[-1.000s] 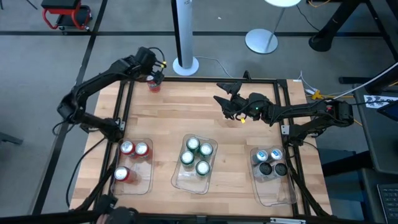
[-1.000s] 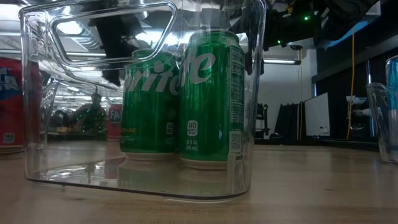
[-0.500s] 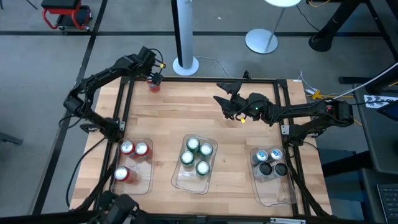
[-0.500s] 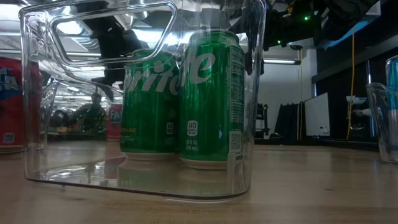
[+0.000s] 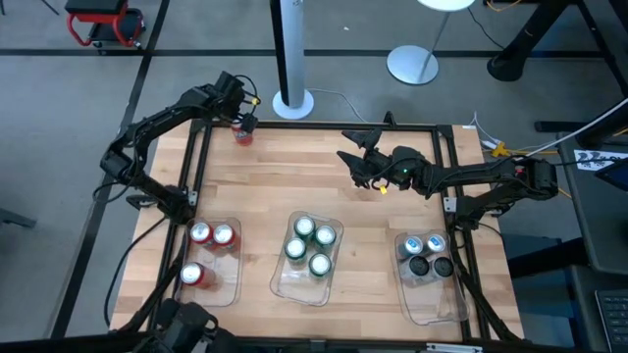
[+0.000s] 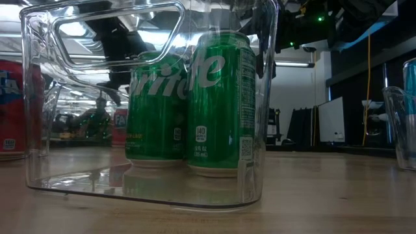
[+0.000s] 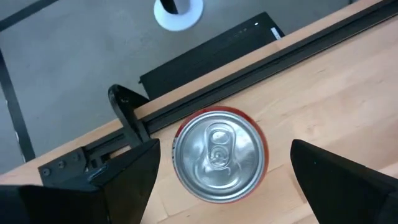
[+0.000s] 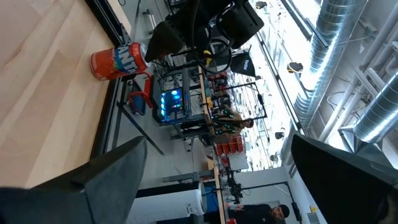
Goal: Sort soda cans
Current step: Put the orange soda can into the left transparent bin
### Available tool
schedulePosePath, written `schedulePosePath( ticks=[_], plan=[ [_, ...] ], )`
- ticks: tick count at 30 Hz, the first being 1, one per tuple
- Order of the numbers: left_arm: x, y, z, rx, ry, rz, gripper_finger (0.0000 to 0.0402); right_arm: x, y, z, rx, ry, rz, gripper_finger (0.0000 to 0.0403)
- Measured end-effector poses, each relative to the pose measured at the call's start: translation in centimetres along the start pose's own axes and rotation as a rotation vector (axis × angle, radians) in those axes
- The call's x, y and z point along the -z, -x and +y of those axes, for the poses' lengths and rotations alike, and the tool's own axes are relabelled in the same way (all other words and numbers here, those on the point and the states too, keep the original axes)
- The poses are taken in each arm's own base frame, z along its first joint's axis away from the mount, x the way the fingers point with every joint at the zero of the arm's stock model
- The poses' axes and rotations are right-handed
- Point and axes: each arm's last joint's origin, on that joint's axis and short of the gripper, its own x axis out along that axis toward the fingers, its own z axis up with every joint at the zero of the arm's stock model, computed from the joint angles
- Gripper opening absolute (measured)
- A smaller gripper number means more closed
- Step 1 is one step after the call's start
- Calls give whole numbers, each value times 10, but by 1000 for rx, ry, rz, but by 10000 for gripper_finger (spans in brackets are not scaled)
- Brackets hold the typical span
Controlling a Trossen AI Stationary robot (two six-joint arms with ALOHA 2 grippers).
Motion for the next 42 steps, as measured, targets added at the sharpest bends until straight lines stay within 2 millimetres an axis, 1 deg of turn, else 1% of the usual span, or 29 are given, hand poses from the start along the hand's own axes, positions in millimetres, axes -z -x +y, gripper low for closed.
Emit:
schedulePosePath(
  ticks=[3,8,14,22,30,32,37,42],
  plan=[
    [1,-1,0,-2,-1,2,347,0,0,0,0,0,0,399],
    [8,-12,0,-1,-4,2,347,0,0,0,0,0,0,399],
    [11,-18,-1,26,-10,-10,347,0,0,0,1,0,0,399],
    [13,-41,-4,13,-17,67,347,0,0,0,0,0,0,399],
    [13,-53,-6,13,-20,87,346,0,0,0,0,0,0,399],
    [13,-53,-6,12,-23,90,338,0,0,0,0,0,0,399],
    [13,-53,-6,13,-36,93,298,0,0,0,0,0,0,399],
    [14,-50,-6,18,-68,95,298,0,0,0,0,0,0,399]
  ],
)
